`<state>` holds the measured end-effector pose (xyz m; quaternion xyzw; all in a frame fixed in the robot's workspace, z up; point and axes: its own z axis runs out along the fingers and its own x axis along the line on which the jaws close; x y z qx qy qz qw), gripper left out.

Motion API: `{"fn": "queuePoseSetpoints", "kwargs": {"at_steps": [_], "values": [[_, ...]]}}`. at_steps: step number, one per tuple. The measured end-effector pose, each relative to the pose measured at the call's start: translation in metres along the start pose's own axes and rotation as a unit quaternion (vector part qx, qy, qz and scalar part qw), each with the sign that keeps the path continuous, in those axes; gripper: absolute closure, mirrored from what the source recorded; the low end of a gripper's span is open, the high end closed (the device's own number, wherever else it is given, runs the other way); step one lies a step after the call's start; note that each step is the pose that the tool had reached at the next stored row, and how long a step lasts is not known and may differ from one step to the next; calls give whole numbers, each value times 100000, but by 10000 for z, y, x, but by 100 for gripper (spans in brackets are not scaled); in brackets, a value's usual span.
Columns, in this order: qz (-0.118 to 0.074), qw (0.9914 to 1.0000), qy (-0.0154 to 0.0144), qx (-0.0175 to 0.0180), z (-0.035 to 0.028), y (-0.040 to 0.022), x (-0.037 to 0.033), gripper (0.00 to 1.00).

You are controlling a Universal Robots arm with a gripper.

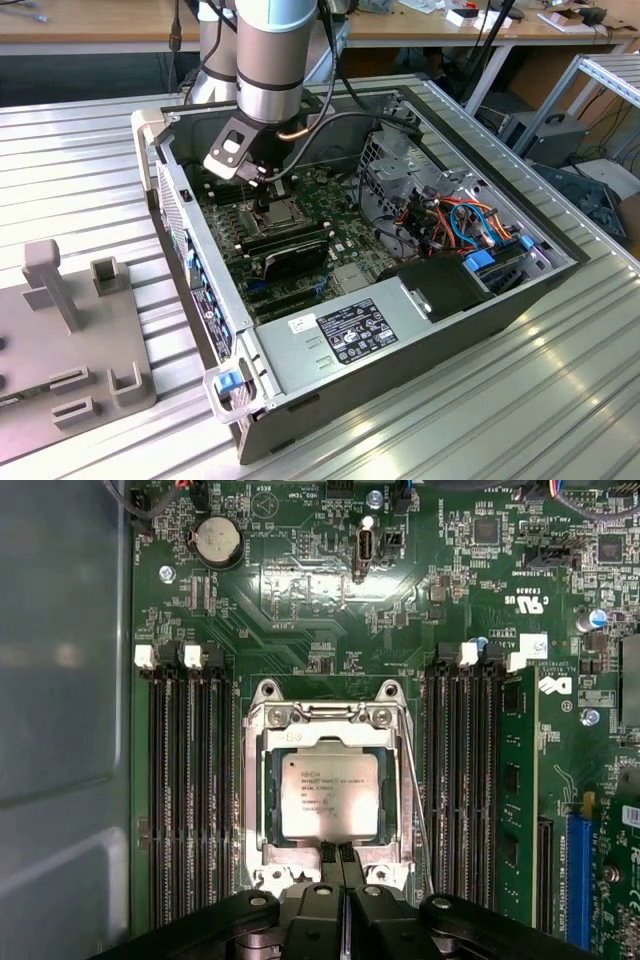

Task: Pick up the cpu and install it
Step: 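Close the cpu cover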

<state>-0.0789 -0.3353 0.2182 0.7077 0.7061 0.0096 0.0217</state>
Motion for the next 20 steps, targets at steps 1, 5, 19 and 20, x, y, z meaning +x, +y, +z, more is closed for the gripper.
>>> {"fn": "queuePoseSetpoints", "kwargs": {"at_steps": [1,5,19,20], "values": [[0,100000,2,1,5,-4,0,89],[-4,100000,-5,6,26,-11,1,89],[1,100000,22,-4,54,-18,2,89],[2,100000,31,-9,60,-18,2,89]]}}
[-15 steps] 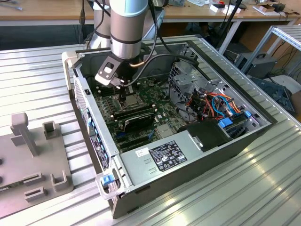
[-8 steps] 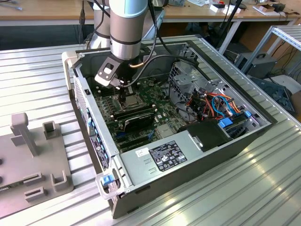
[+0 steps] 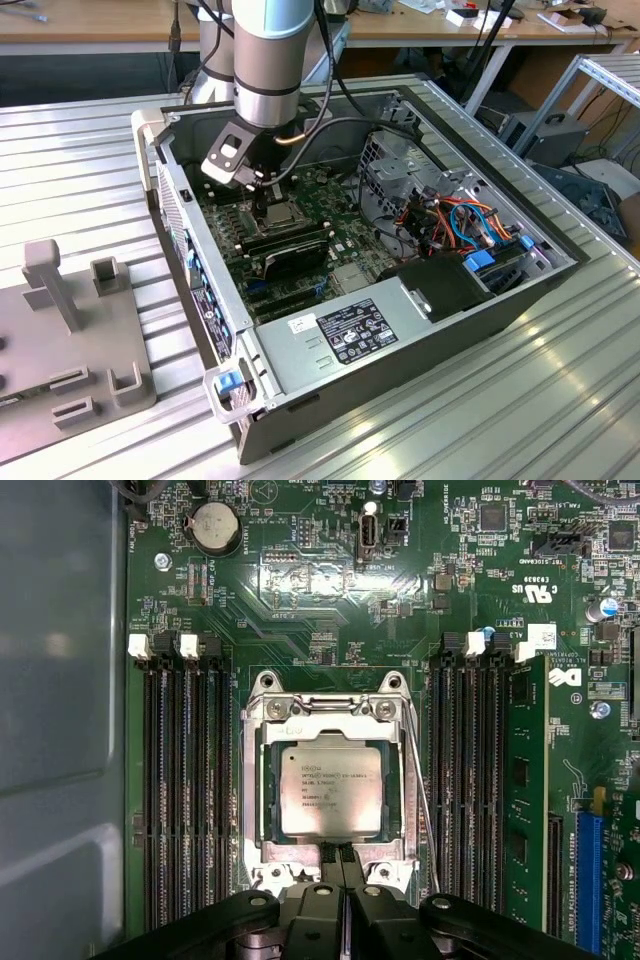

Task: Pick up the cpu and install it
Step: 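Close the cpu cover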

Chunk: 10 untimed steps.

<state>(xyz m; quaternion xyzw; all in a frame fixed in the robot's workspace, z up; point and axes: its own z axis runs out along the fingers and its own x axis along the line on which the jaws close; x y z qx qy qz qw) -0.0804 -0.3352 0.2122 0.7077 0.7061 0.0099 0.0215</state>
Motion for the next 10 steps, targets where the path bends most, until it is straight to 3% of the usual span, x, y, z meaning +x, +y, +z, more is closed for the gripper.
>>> {"fn": "queuePoseSetpoints", "kwargs": {"at_steps": [10], "values": [[-2,100000,-2,0,21,-1,0,89]]}}
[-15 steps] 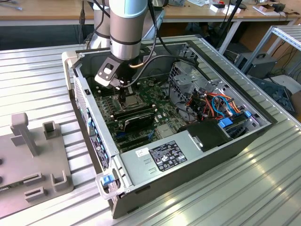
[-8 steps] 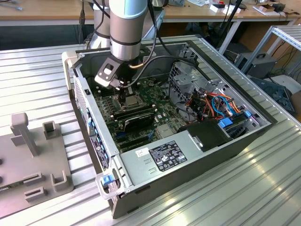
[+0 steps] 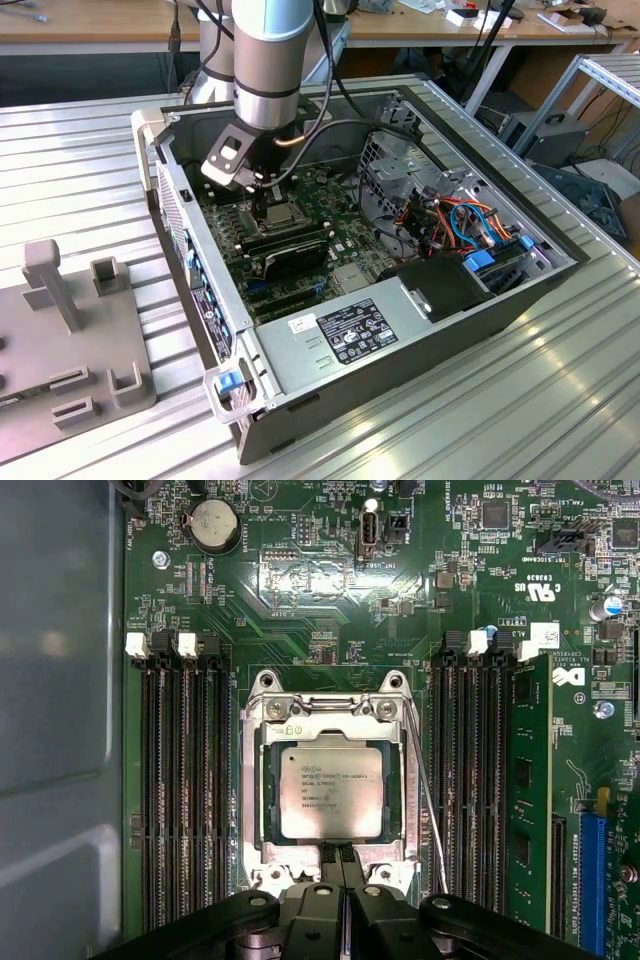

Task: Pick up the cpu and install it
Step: 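Close the cpu cover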

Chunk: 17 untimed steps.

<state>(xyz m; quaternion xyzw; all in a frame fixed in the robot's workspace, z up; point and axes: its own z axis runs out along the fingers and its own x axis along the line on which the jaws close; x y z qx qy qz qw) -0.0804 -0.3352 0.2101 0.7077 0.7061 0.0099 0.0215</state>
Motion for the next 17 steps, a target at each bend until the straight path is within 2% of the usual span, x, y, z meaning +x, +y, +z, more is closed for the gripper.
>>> {"fn": "queuePoseSetpoints", "kwargs": {"at_steps": [17], "values": [[0,100000,-14,8,35,-2,0,89]]}}
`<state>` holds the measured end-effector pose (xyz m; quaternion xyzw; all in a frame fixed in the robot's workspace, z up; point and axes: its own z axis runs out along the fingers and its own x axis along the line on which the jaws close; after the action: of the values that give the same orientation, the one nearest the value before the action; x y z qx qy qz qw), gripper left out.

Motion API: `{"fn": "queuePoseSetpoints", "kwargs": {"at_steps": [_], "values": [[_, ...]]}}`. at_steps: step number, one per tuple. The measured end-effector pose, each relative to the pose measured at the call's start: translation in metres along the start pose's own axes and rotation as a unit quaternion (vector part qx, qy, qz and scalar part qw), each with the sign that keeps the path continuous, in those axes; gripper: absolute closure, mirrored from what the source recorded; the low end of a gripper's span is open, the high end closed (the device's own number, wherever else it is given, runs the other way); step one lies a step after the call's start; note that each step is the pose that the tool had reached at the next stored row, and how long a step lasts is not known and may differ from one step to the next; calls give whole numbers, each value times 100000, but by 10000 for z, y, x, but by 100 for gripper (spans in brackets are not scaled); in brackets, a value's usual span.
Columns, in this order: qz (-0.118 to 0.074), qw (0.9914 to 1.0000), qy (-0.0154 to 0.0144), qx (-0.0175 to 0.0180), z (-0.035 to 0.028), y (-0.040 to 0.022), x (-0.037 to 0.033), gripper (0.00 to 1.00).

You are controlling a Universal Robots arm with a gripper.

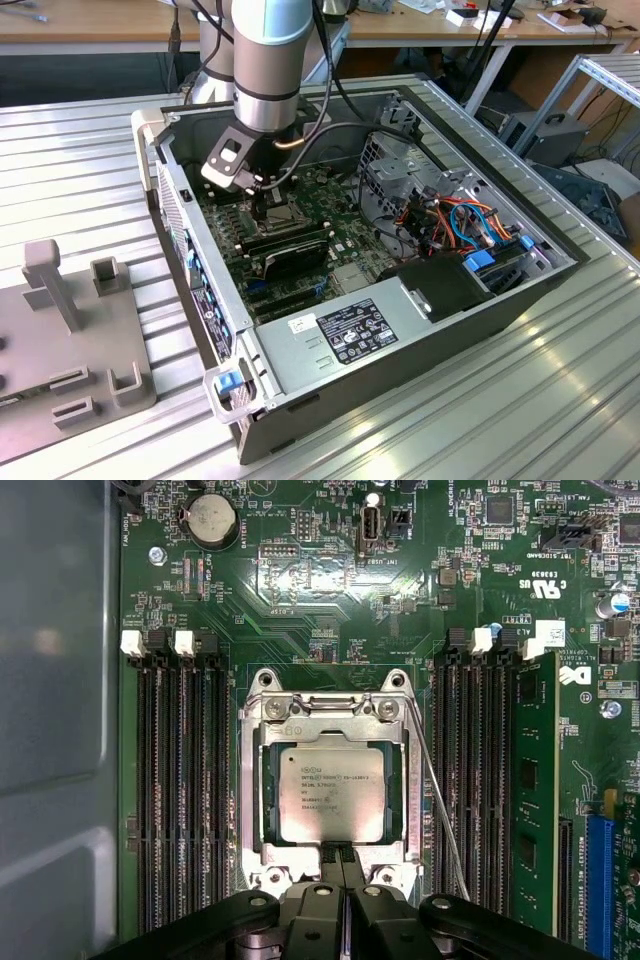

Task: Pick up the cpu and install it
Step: 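Close the cpu cover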

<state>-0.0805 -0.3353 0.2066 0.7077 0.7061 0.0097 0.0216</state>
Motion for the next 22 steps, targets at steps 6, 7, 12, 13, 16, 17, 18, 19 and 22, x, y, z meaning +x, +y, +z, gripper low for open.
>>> {"fn": "queuePoseSetpoints", "kwargs": {"at_steps": [6,7,12,13,16,17,18,19,22], "values": [[2,100000,-28,21,21,-2,-1,89],[2,100000,-25,21,26,-2,-1,89],[2,100000,-13,11,30,-2,-1,89],[0,100000,-13,10,30,-2,-1,89],[6,100000,24,-17,18,-1,0,89],[8,100000,50,-35,8,0,1,89],[7,100000,70,-45,-7,1,1,89],[3,100000,3,-2,-26,1,-1,89],[3,100000,-4,4,-96,4,-3,89]]}}
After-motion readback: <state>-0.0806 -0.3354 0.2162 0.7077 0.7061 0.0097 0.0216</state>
